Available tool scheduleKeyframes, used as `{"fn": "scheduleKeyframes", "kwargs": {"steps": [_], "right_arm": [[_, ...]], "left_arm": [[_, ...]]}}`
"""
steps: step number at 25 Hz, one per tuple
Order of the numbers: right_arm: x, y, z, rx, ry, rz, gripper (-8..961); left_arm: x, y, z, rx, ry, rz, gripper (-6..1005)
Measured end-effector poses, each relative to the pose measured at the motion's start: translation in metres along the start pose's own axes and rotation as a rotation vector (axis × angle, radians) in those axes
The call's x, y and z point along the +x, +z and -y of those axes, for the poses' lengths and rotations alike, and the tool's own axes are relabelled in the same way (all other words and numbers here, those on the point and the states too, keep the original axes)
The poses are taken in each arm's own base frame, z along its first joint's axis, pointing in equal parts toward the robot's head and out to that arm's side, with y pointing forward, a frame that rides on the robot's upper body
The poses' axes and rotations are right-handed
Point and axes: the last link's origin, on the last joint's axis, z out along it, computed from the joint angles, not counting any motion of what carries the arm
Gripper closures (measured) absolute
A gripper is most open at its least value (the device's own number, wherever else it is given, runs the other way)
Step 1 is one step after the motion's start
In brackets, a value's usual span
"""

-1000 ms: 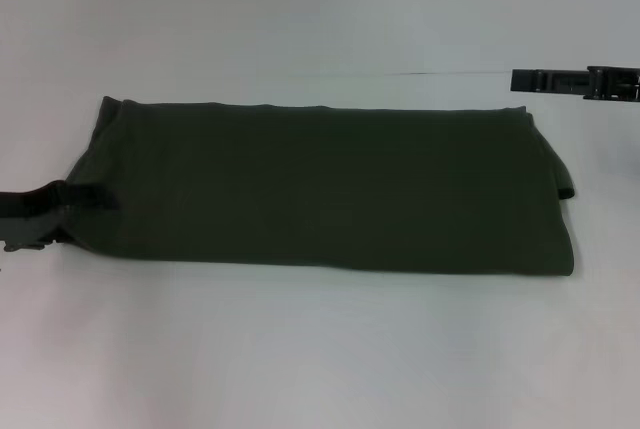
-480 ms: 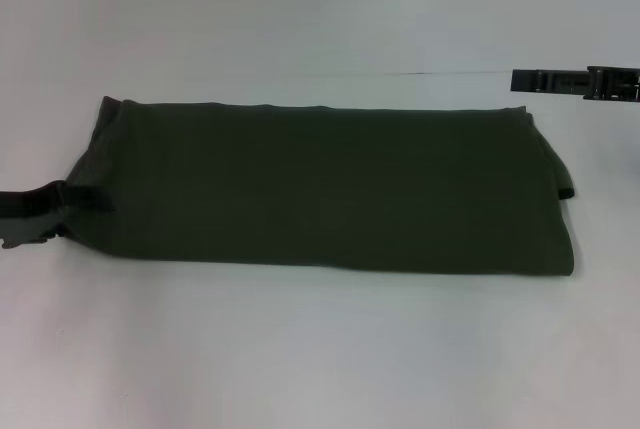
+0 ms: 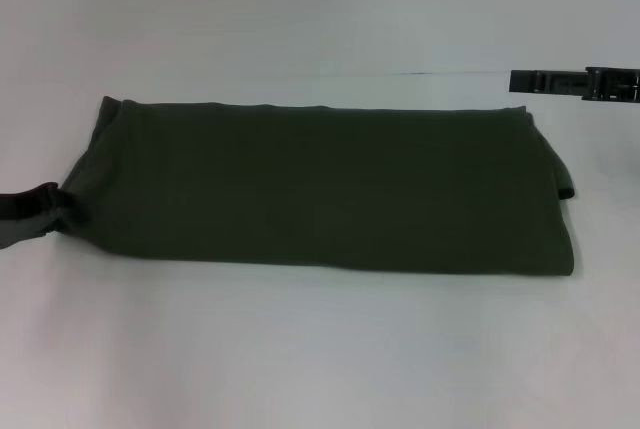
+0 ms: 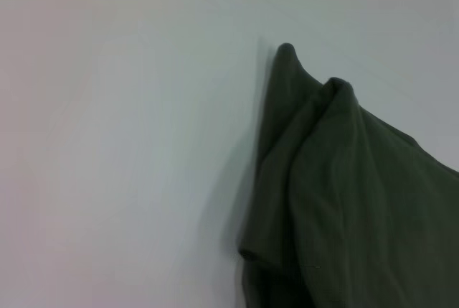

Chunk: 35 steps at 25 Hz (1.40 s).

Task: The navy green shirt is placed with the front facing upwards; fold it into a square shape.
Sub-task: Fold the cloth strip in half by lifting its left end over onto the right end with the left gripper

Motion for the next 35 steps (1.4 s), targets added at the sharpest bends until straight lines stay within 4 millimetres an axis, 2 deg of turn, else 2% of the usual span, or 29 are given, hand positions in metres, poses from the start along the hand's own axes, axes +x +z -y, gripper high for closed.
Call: {"fn": "scheduleKeyframes", "kwargs": {"steps": [7,12,18,25,26,28,35], "right_arm": [[0.004,0.003,0.0,-0.001,0.01,-0.001,49],[0.009,0.008,-0.003,-0.011,0.021,-0.003,49],[0.015,0.021,-0.012,-0.044,0.044,0.009,53],[0.022,0.043,-0.025,-0.06,0.068,0.017,53],[0.022,0.043,-0.025,-0.06,0.068,0.017,53],[0.023,0.05,-0.028,-0.062,0.073,0.021,53],[0.021,0.063,-0.034,-0.068,0.076,0.024,53]], "left_arm": [[-0.004,-0.004,0.008,0.009,-0.012,-0.02,711],[-0.007,-0.013,0.016,-0.013,-0.025,-0.055,938],[-0.015,-0.027,0.03,-0.037,-0.037,-0.098,973],[-0.021,-0.057,0.066,0.012,-0.052,-0.186,973],[-0.021,-0.057,0.066,0.012,-0.052,-0.186,972],[-0.024,-0.076,0.087,0.042,-0.065,-0.22,972],[-0.033,-0.111,0.122,0.151,-0.096,-0.264,973]]}}
